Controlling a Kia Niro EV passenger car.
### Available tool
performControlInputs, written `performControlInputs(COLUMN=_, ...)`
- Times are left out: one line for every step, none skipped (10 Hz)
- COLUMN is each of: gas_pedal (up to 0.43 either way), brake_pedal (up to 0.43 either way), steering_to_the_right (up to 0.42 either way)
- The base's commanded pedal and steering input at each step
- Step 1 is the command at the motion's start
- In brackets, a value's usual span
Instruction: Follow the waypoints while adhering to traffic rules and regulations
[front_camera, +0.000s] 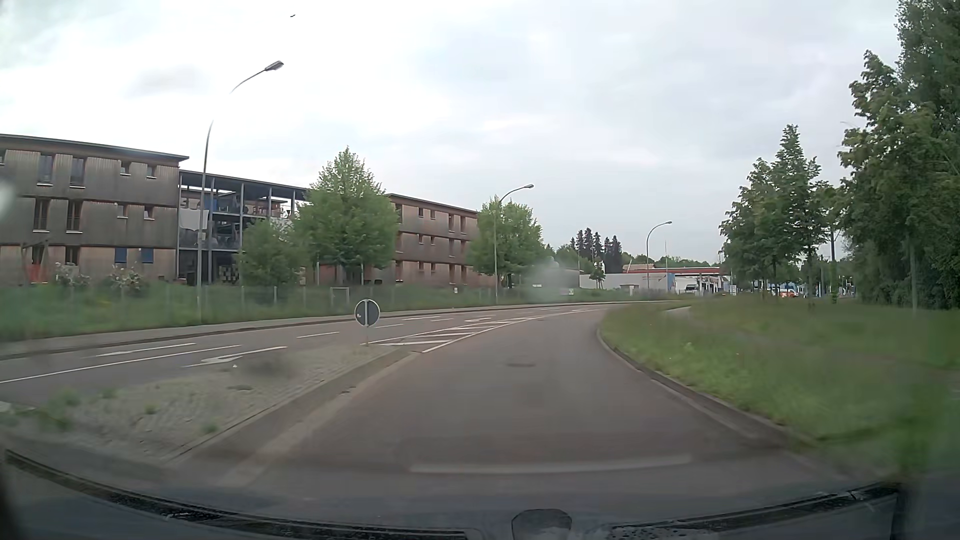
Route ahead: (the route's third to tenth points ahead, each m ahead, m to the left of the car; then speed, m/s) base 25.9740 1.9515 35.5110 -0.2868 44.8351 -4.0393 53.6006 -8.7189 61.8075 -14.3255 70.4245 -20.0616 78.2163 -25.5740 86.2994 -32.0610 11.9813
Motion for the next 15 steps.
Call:
performControlInputs(gas_pedal=0.079, brake_pedal=0.000, steering_to_the_right=0.020)
performControlInputs(gas_pedal=0.079, brake_pedal=0.000, steering_to_the_right=0.024)
performControlInputs(gas_pedal=0.079, brake_pedal=0.000, steering_to_the_right=0.029)
performControlInputs(gas_pedal=0.079, brake_pedal=0.000, steering_to_the_right=0.030)
performControlInputs(gas_pedal=0.079, brake_pedal=0.000, steering_to_the_right=0.031)
performControlInputs(gas_pedal=0.079, brake_pedal=0.000, steering_to_the_right=0.031)
performControlInputs(gas_pedal=0.079, brake_pedal=0.000, steering_to_the_right=0.032)
performControlInputs(gas_pedal=0.079, brake_pedal=0.000, steering_to_the_right=0.035)
performControlInputs(gas_pedal=0.079, brake_pedal=0.000, steering_to_the_right=0.037)
performControlInputs(gas_pedal=0.079, brake_pedal=0.000, steering_to_the_right=0.038)
performControlInputs(gas_pedal=0.079, brake_pedal=0.000, steering_to_the_right=0.038)
performControlInputs(gas_pedal=0.079, brake_pedal=0.000, steering_to_the_right=0.039)
performControlInputs(gas_pedal=0.079, brake_pedal=0.000, steering_to_the_right=0.039)
performControlInputs(gas_pedal=0.087, brake_pedal=0.000, steering_to_the_right=0.039)
performControlInputs(gas_pedal=0.087, brake_pedal=0.000, steering_to_the_right=0.039)
